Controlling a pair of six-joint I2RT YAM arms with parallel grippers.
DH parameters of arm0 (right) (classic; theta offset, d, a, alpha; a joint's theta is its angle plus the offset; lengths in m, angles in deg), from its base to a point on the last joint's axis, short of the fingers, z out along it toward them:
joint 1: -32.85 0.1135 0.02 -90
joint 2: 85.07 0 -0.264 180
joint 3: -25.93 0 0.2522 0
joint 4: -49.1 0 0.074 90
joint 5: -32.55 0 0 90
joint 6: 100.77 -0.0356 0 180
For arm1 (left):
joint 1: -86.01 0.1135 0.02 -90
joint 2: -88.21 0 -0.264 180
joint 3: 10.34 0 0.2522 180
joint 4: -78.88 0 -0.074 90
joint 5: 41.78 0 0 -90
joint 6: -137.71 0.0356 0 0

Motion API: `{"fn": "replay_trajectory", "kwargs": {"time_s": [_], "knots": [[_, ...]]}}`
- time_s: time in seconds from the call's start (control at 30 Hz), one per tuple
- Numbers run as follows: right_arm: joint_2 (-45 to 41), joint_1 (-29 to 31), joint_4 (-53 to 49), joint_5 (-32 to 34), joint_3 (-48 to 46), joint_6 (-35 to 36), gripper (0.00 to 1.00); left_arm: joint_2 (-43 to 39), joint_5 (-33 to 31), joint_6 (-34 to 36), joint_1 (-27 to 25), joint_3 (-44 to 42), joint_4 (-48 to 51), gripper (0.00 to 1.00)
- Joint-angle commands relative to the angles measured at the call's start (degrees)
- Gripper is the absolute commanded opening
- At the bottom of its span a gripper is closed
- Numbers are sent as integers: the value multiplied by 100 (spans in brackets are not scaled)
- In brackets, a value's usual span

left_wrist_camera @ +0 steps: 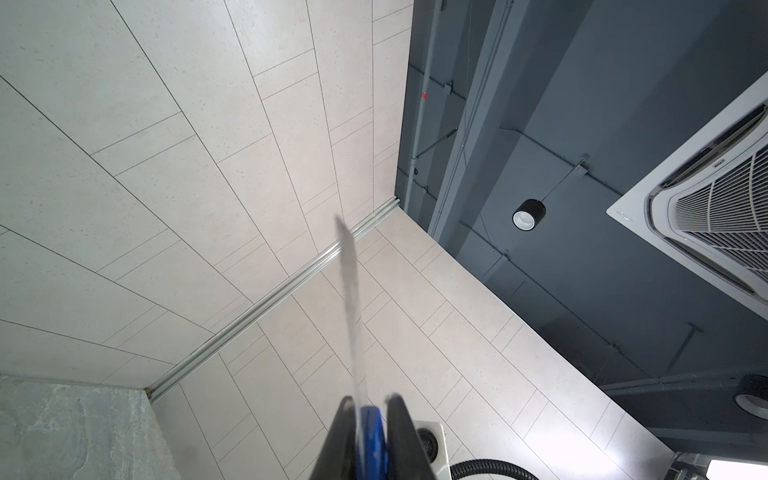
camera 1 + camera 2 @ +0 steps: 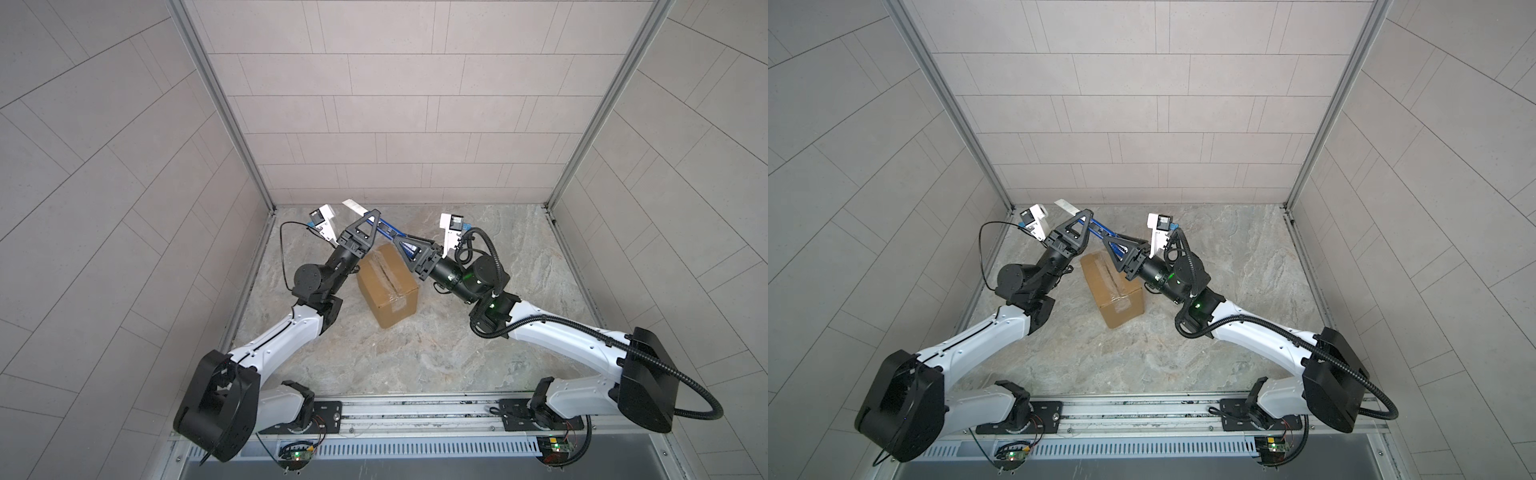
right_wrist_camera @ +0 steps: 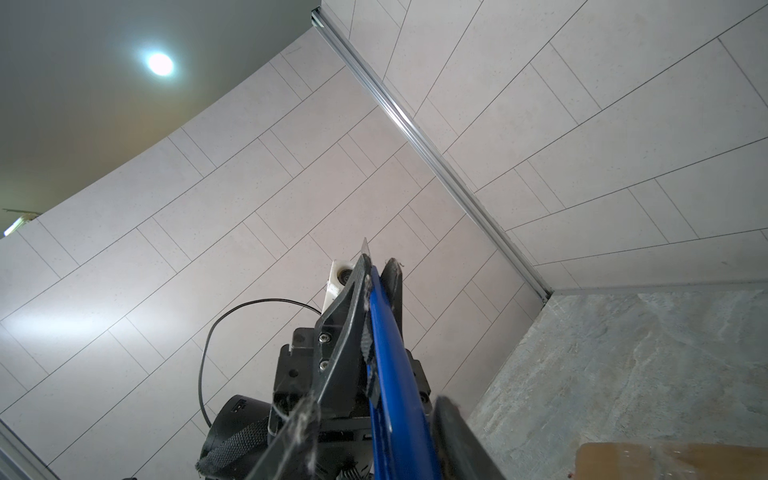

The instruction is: Unpack the express box

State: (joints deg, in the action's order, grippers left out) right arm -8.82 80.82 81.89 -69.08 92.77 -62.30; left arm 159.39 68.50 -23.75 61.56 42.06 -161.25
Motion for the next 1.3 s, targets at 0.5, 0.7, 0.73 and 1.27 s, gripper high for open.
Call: {"fn": "replay_trajectory", "kwargs": {"time_s": [0.5, 0.7, 0.73, 1.27], "knots": [[47, 29, 406, -114, 84, -128, 28, -7, -10, -65, 7, -31, -301, 0], [65, 29, 425, -113, 86, -138, 24, 10, 25, -93, 6, -14, -306, 0], [65, 33, 426, -115, 88, -138, 23, 8, 28, -84, 10, -14, -307, 0], [10, 33, 305, -7, 97, -91, 0, 10, 94, -26, 47, -48, -231, 36]]}}
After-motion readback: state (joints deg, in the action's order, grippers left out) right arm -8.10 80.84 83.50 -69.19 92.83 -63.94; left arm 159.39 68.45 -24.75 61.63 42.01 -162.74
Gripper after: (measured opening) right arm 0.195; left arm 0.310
